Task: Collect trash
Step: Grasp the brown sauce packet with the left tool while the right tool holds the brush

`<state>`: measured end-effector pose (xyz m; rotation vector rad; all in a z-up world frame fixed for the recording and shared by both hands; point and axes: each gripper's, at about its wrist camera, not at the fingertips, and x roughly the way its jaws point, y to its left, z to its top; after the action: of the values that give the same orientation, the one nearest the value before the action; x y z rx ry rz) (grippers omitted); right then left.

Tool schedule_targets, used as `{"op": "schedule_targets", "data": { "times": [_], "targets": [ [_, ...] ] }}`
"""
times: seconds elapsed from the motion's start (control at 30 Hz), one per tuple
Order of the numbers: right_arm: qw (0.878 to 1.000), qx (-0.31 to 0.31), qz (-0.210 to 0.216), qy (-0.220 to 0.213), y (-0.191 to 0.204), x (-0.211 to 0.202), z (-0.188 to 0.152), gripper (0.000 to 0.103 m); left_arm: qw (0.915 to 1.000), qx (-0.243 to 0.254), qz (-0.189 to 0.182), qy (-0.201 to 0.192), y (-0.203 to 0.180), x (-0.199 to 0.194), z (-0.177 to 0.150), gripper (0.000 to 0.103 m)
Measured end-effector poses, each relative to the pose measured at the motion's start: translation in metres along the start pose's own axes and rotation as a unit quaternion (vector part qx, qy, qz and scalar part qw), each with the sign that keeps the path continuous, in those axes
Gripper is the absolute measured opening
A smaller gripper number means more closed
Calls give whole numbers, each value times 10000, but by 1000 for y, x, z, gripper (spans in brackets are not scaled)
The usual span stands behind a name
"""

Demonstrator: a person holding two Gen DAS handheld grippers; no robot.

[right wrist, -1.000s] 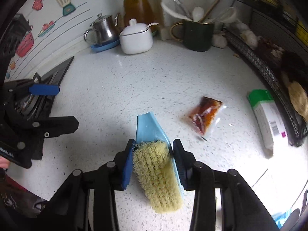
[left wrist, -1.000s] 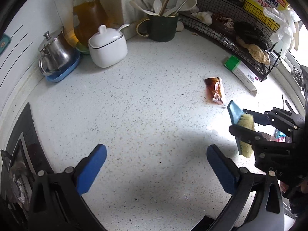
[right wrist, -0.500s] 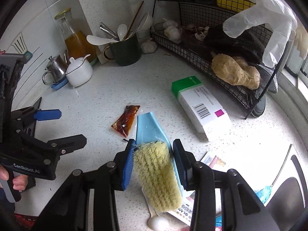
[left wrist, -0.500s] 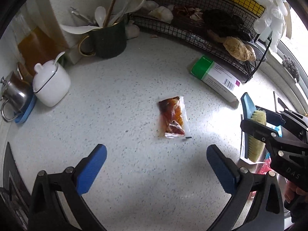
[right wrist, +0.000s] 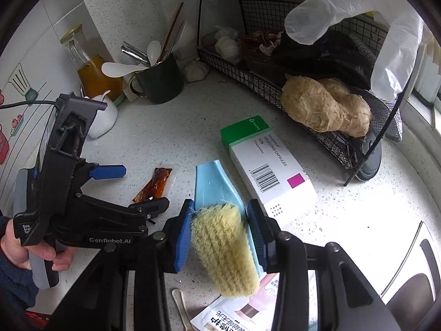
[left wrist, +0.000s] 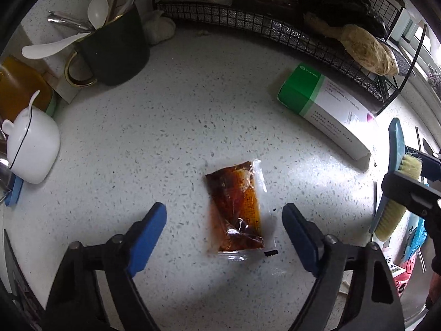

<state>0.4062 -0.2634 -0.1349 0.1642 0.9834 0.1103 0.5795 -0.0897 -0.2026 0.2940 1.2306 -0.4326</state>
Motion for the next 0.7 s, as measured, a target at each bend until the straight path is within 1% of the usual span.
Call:
{"op": "schedule_targets", "data": {
  "times": [0.03, 0.07, 0.1, 0.13, 0.17, 0.23, 0.3, 0.33, 0.37, 0.5, 0.57, 0.7],
  "targets": [
    [10000, -3, 0, 9, -1, 1, 0, 37, 10000, 9, -22, 55, -1, 3, 1, 68],
    [10000, -4, 15, 17, -1, 0, 1, 37, 10000, 8, -32, 77, -2, 4, 0, 64],
    [10000, 25, 34, 11, -2, -1, 1, 37, 10000, 4, -35, 60, -2, 3, 0, 63],
    [10000, 58, 63, 10, -3, -1, 1, 37, 10000, 16, -45, 46, -3, 2, -1, 57],
    [9999, 85, 82, 17, -4, -2, -1, 37, 10000, 35, -62, 22, -4, 0, -3, 47],
    [9999, 109, 87, 13, -3, -3, -3, 37, 9999, 103, -87, -12, -8, -5, -6, 33],
    [9999, 107, 94, 34, -1, -4, -6, 37, 9999, 118, -106, -49, -10, -10, -12, 30],
    [9999, 97, 115, 46, 2, -3, -8, 37, 9998, 106, -161, -96, -10, -13, -16, 23],
    [9999, 80, 129, 62, 4, -3, -10, 37, 9996, 107, -208, -150, -10, -18, -20, 14],
    [9998, -35, 162, 83, 19, -5, -18, 37, 9998, 45, -92, -191, -10, -34, -44, 13],
    [9997, -115, 189, 89, 28, -6, -23, 37, 9996, -15, -91, -251, -7, -46, -57, 13],
    [9992, -301, 255, 54, 49, -14, -34, 37, 9993, -129, -16, -360, -6, -75, -96, 12]
  ]
}}
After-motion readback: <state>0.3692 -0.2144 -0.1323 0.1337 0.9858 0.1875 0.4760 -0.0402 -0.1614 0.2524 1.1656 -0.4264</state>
